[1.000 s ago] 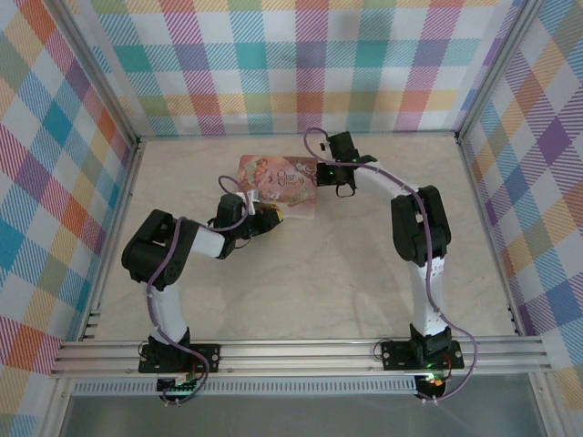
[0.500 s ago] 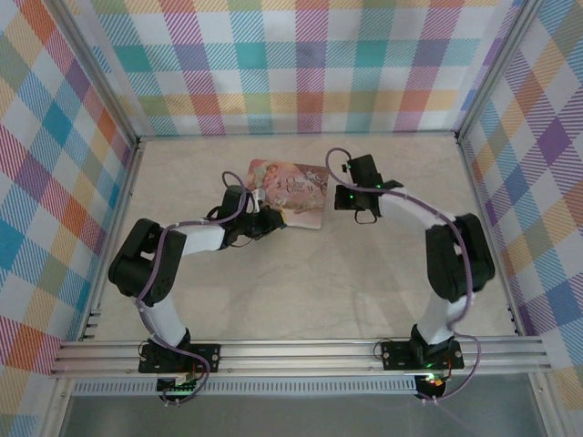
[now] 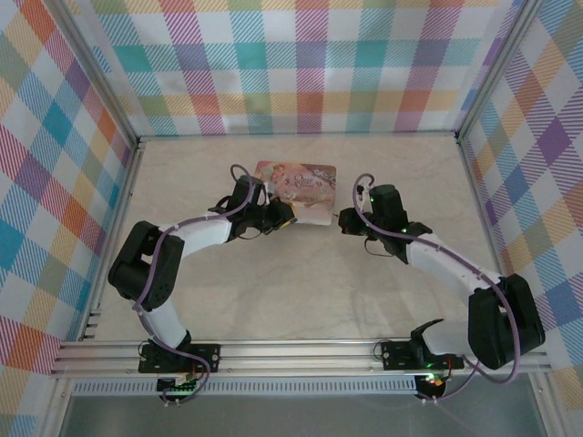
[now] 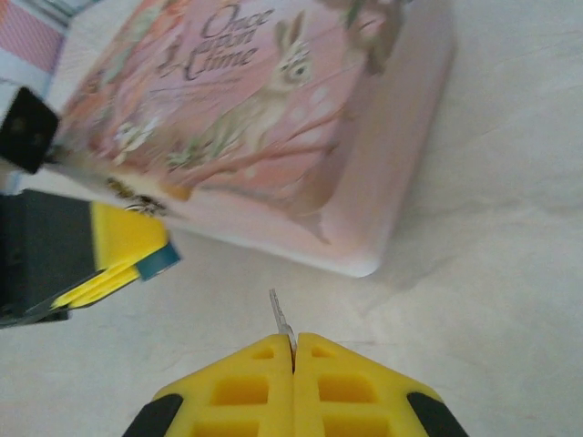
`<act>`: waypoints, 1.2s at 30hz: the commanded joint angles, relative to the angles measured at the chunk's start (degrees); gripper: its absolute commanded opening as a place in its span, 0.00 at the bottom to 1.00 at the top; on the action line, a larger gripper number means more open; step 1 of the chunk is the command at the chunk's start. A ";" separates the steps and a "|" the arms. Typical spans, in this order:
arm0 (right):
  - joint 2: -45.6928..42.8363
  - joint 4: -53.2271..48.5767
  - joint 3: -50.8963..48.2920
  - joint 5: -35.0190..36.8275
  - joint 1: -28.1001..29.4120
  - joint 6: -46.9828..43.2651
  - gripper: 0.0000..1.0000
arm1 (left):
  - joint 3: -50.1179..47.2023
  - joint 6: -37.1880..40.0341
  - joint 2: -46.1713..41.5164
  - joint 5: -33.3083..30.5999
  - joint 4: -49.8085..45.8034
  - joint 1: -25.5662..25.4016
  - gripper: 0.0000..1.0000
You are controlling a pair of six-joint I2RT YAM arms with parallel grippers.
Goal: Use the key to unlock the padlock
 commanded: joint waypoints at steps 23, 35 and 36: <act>-13.05 19.58 -7.00 -7.11 3.81 19.06 0.00 | 2.45 -7.01 -2.85 0.84 3.30 -1.32 0.12; -20.64 25.77 -14.81 1.00 3.78 33.64 0.00 | 2.19 -8.50 -3.87 1.01 4.36 -1.32 0.12; -20.37 27.44 -16.15 1.31 3.80 35.34 0.00 | 2.29 -8.50 -4.01 0.93 4.27 -1.32 0.12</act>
